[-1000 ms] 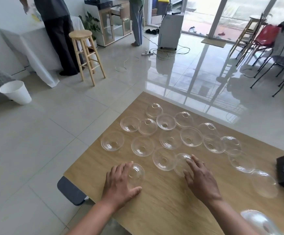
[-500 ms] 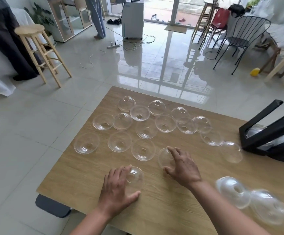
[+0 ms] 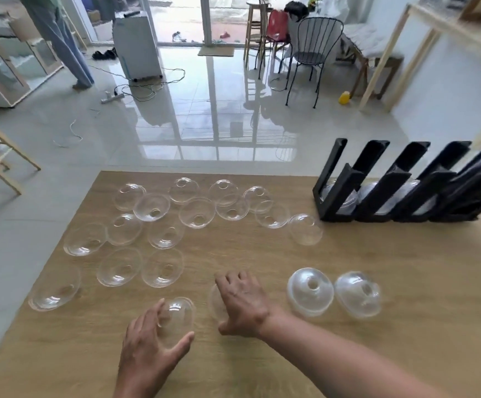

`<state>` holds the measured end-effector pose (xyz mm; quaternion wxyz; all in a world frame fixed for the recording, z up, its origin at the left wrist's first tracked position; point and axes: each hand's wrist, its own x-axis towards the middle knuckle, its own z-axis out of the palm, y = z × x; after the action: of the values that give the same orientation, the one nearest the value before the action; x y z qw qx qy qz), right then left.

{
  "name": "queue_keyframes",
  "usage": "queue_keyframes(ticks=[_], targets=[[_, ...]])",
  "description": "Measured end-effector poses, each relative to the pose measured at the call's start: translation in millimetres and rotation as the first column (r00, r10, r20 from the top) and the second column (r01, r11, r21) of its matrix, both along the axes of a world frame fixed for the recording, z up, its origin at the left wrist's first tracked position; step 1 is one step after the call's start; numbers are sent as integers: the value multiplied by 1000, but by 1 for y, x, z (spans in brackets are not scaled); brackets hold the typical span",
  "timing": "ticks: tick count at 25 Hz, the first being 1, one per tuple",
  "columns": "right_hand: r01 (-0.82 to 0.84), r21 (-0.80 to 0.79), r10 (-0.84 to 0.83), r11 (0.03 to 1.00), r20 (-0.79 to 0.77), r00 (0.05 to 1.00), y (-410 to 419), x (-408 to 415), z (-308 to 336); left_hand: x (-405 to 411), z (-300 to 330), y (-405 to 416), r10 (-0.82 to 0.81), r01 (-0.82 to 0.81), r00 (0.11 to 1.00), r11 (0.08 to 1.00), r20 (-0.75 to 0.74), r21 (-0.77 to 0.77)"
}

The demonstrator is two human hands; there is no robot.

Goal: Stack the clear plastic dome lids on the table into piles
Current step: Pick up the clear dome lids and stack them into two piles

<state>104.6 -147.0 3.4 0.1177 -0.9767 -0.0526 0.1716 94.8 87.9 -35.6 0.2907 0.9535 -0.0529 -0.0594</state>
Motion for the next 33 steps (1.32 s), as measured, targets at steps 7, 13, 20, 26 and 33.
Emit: queue_keyframes(ticks=[7, 13, 20, 26, 33], targets=[[246, 316, -357, 916, 367, 859, -128, -54, 73, -13, 39, -107, -188, 194, 980, 974, 58, -116], [449, 316, -542, 836, 349, 765, -232, -121, 63, -25, 39, -248, -472, 481, 862, 877, 184, -2], [472, 297, -553, 830, 331, 764, -263, -155, 21, -34, 2, -271, -464, 460, 884, 885, 59, 75], [405, 215, -444, 889, 185, 877, -259, -143, -18, -39, 15, -267, -430, 430, 903, 903, -5, 7], [369, 255, -425, 894, 219, 879, -268, -129, -2, -46, 12, -180, -196, 198, 978, 980, -71, 23]])
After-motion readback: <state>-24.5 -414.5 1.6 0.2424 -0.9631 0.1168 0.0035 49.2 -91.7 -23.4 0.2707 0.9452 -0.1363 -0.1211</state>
